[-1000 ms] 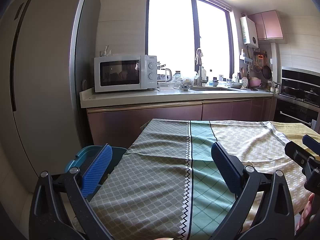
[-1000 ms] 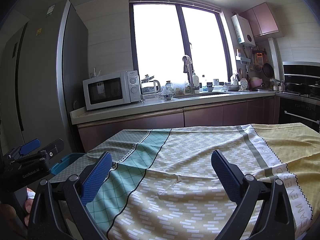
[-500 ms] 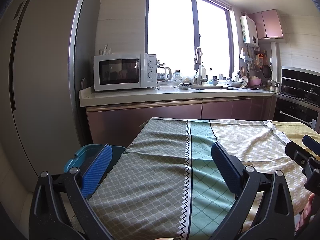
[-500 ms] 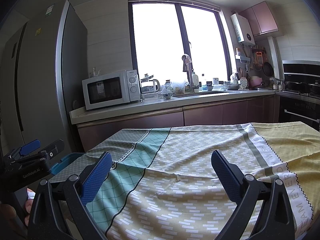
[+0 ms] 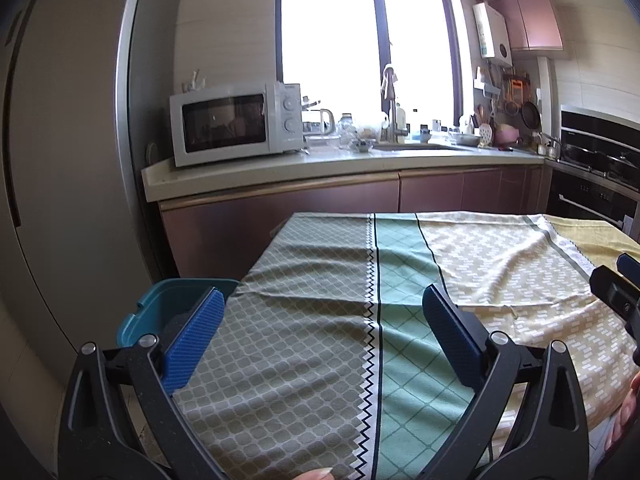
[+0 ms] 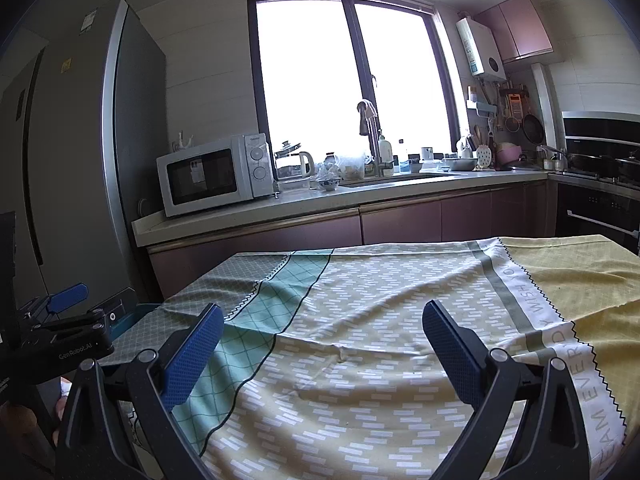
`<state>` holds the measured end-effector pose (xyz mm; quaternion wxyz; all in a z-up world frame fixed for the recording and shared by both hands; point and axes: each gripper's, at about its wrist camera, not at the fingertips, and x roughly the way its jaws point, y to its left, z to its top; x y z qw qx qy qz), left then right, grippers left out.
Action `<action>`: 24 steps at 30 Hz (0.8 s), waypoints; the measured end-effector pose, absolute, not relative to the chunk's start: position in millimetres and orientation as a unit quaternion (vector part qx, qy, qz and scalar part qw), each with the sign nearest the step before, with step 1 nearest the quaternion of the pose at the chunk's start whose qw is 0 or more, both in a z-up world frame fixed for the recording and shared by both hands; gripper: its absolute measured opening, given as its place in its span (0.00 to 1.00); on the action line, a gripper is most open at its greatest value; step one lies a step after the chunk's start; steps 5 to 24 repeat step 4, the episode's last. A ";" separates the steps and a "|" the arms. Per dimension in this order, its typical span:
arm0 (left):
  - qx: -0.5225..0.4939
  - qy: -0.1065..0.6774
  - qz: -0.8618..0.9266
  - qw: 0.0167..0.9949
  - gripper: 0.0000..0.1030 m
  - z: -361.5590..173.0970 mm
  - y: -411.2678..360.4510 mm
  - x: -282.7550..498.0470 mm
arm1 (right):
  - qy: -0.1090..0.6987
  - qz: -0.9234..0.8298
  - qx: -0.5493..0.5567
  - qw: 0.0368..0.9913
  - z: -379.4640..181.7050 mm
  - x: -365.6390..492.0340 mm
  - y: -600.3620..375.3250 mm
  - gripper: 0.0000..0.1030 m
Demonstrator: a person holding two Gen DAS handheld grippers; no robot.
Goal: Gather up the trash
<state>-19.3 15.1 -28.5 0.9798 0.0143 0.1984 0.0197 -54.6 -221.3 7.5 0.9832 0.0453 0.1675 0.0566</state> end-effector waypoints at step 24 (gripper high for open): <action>0.010 0.268 0.006 0.963 0.95 -40.7 16.1 29.5 | 0.209 0.037 0.040 0.976 4.3 -31.8 -252.7 0.94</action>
